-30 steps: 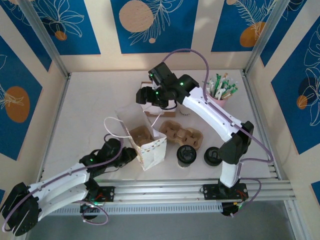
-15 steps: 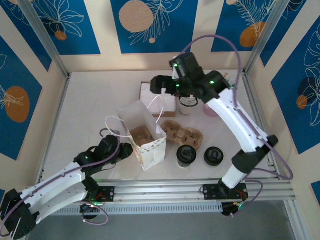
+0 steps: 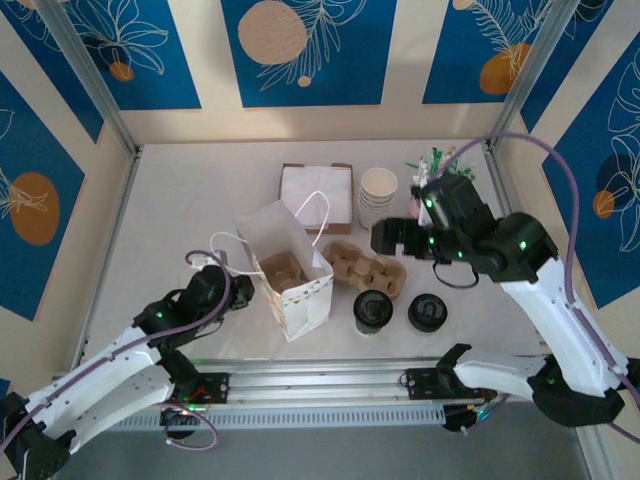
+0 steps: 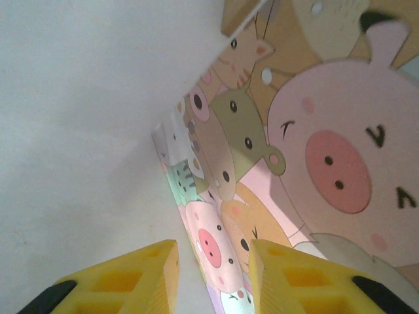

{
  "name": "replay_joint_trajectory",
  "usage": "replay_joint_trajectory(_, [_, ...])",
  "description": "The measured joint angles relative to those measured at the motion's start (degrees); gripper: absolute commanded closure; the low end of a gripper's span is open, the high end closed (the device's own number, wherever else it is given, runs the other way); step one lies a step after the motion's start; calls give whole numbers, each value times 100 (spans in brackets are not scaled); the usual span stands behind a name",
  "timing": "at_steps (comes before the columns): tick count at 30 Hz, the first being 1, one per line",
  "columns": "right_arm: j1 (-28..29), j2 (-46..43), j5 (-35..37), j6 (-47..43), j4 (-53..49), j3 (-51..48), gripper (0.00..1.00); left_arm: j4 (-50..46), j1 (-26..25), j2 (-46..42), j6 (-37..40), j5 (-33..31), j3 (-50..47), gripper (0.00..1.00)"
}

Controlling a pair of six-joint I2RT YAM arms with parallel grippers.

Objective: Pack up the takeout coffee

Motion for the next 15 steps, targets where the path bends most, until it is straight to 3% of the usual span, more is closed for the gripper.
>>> replay_joint_trajectory(6, [636, -313, -20, 763, -304, -1314, 6, -289, 0, -76, 208, -356, 160, 64])
replay_joint_trajectory(15, [1478, 420, 131, 1565, -243, -2227, 10, -695, 0, -308, 474, -726, 439, 60])
